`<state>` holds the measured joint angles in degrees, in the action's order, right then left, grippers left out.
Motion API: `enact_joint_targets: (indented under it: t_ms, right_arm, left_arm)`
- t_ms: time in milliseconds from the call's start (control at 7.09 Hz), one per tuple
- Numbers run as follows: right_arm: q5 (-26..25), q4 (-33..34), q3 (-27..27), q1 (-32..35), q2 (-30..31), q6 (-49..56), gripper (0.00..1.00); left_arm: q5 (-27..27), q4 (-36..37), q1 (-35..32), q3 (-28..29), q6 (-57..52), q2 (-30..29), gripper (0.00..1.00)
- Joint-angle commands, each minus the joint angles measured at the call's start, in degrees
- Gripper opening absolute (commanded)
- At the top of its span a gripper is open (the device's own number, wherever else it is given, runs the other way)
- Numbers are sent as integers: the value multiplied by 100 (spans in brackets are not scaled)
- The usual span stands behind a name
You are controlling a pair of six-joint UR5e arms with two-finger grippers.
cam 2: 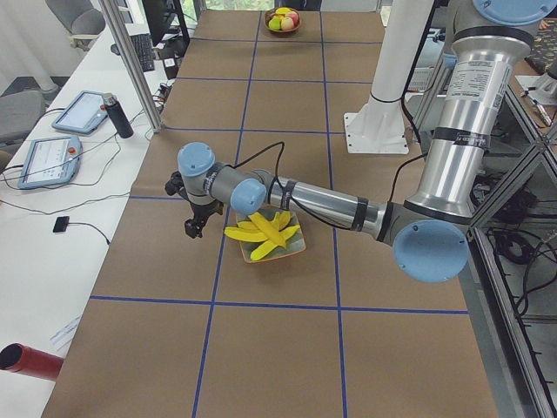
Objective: Transfer all bananas from basket to plate
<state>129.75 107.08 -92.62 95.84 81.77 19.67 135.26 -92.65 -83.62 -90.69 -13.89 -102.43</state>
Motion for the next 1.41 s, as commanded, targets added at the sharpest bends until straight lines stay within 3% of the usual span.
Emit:
enact_joint_targets:
  t_ms: [0, 141, 282, 564, 705, 987, 1269]
  right_arm:
    - [32, -2, 7, 312, 520, 213, 100]
    - [-2, -281, 59, 330, 680, 161, 100]
    - [-2, -493, 68, 330, 786, 204, 100]
    - [50, -748, 103, 321, 919, 99, 100]
    - [51, -750, 164, 313, 919, 90, 100]
    - [182, -759, 235, 208, 919, -495, 100]
    - [165, -767, 226, -3, 919, -517, 100]
  left_arm:
    - [-149, 1435, -845, -1, -658, -22, 100]
    - [-271, 1573, -1075, 16, -624, 108, 100]
    - [-281, 1209, -1095, 8, -615, 440, 100]
    - [-412, -262, -1069, 515, -536, 1109, 100]
    - [-421, -427, -1051, 665, -353, 1033, 100]
    - [-456, -429, -790, 116, 858, 1041, 100]
    - [-580, 120, -507, -533, 993, 1050, 100]
